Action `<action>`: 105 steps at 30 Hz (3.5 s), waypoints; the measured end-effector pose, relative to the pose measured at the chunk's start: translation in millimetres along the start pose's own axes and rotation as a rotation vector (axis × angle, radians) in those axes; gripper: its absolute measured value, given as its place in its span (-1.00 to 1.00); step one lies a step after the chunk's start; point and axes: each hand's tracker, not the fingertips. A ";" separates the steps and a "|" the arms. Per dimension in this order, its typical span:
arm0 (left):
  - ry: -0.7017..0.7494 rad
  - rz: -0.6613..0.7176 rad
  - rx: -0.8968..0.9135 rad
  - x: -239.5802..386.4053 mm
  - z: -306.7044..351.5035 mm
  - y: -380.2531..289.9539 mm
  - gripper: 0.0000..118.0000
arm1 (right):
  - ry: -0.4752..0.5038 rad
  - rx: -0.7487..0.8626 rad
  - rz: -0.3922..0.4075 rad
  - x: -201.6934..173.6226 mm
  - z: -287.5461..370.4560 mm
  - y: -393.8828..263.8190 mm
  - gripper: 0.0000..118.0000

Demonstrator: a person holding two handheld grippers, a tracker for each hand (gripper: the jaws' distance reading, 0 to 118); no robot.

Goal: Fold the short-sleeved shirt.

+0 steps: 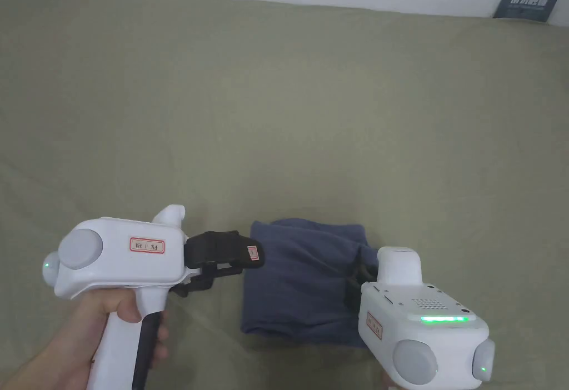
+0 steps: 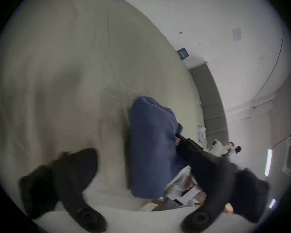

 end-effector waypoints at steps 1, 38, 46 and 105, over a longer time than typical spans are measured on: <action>-0.012 0.015 0.001 -2.5 -6.2 2.4 0.99 | 0.001 -0.002 0.002 0.4 -0.4 0.0 -0.86; 0.190 -0.053 0.033 8.7 81.6 19.1 -0.52 | 0.014 0.424 0.169 -72.3 118.0 56.1 -0.85; 0.349 -0.002 0.111 -71.0 233.8 54.7 -0.52 | 0.284 0.407 0.257 -211.3 59.0 74.8 -0.85; 0.668 -0.689 0.945 248.1 29.2 -57.0 -0.99 | -0.039 0.486 0.172 -14.5 165.4 129.9 -0.85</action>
